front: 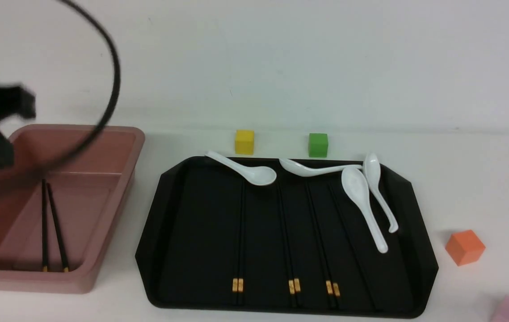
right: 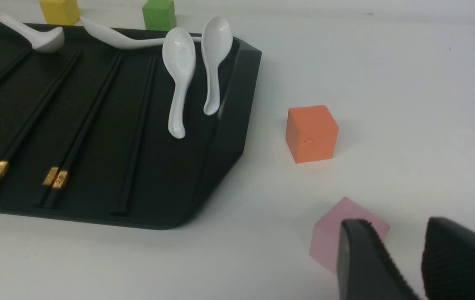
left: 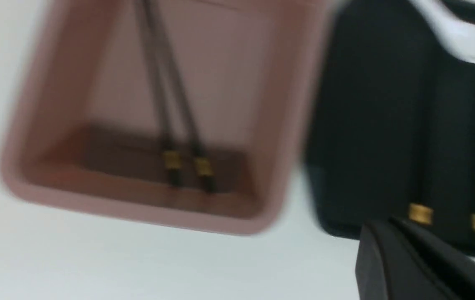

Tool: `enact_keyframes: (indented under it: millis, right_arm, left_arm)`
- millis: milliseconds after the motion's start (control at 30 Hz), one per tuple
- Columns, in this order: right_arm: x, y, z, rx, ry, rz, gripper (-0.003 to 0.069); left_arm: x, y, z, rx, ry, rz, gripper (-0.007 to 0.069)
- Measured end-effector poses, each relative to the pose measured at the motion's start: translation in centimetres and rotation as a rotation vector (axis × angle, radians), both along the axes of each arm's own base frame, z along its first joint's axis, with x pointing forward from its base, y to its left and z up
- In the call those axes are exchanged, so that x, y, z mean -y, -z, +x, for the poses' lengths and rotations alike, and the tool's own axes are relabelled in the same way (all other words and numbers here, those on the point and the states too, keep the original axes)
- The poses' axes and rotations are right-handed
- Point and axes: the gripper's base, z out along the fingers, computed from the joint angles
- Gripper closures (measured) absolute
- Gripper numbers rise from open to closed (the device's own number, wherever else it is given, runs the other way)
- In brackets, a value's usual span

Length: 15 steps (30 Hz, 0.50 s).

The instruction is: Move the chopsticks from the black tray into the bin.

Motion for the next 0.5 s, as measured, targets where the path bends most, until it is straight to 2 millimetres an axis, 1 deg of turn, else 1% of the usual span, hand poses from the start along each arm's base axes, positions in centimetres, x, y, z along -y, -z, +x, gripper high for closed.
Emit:
enact_keyframes:
  millis: [33,67,100,133,167,267,367,433,500]
  right_arm:
    - [0.0,0.0,0.0,0.0,0.0,0.0,0.0419]
    - [0.0,0.0,0.0,0.0,0.0,0.0,0.0419]
    - [0.0,0.0,0.0,0.0,0.0,0.0,0.0419]
    - [0.0,0.0,0.0,0.0,0.0,0.0,0.0419]
    - [0.0,0.0,0.0,0.0,0.0,0.0,0.0419]
    - [0.0,0.0,0.0,0.0,0.0,0.0,0.0419]
    - [0.0,0.0,0.0,0.0,0.0,0.0,0.0419]
    - [0.0,0.0,0.0,0.0,0.0,0.0,0.0419]
    - [0.0,0.0,0.0,0.0,0.0,0.0,0.0419]
  left_arm:
    - [0.1,0.6,-1.3,0.051,0.034,-0.015,0.0637]
    - [0.2,1.5,-2.1,0.09,0.057,-0.026,0.0637]
    - [0.2,2.0,-3.5,0.15,0.082,-0.046,0.0637]
    - [0.2,3.0,-4.2,0.184,0.09,-0.063,0.0637]
    - [0.2,3.0,-4.7,0.202,0.091,-0.074,0.0637]
    - [-0.1,5.6,-7.3,0.313,0.088,-0.155,0.0637]
    - [-0.4,7.8,-8.7,0.348,0.077,-0.191,0.0637]
    - [-0.5,8.7,-9.1,0.343,0.076,-0.192,0.0637]
    - [-0.6,10.5,-9.6,0.307,0.076,-0.183,0.0637]
